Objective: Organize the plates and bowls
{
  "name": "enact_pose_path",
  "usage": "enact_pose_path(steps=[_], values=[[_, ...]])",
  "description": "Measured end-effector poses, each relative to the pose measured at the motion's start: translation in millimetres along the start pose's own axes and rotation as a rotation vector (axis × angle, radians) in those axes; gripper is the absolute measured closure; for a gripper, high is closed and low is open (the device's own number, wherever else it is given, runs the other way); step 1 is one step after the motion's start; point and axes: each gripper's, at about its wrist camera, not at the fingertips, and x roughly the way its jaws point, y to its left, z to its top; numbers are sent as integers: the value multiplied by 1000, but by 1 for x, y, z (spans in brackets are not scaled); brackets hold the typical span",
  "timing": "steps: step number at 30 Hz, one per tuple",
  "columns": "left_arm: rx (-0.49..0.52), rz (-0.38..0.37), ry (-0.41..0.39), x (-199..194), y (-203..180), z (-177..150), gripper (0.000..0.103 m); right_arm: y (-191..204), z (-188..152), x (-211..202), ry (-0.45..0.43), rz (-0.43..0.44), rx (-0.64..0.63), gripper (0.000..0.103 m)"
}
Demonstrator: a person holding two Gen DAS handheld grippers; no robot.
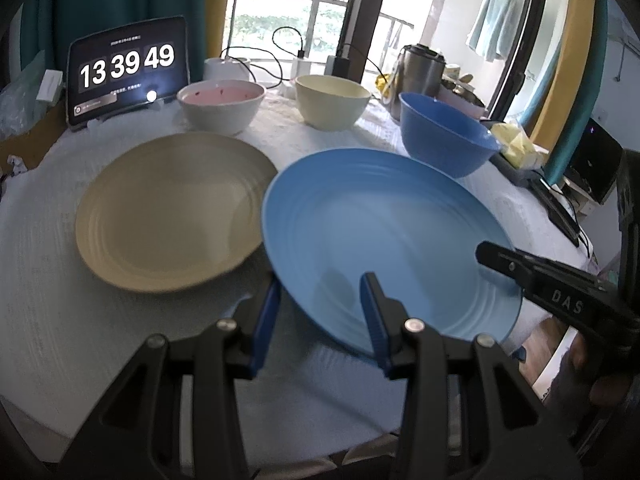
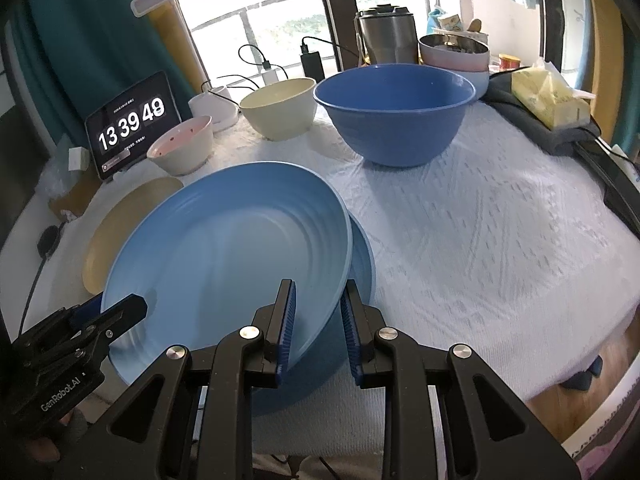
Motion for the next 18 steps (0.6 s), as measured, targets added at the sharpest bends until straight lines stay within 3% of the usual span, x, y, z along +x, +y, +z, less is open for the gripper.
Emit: enact_pose_path(steps=[18], values=[[43, 17, 23, 8, -9, -11, 56, -11, -10, 1, -26, 13, 32, 78]])
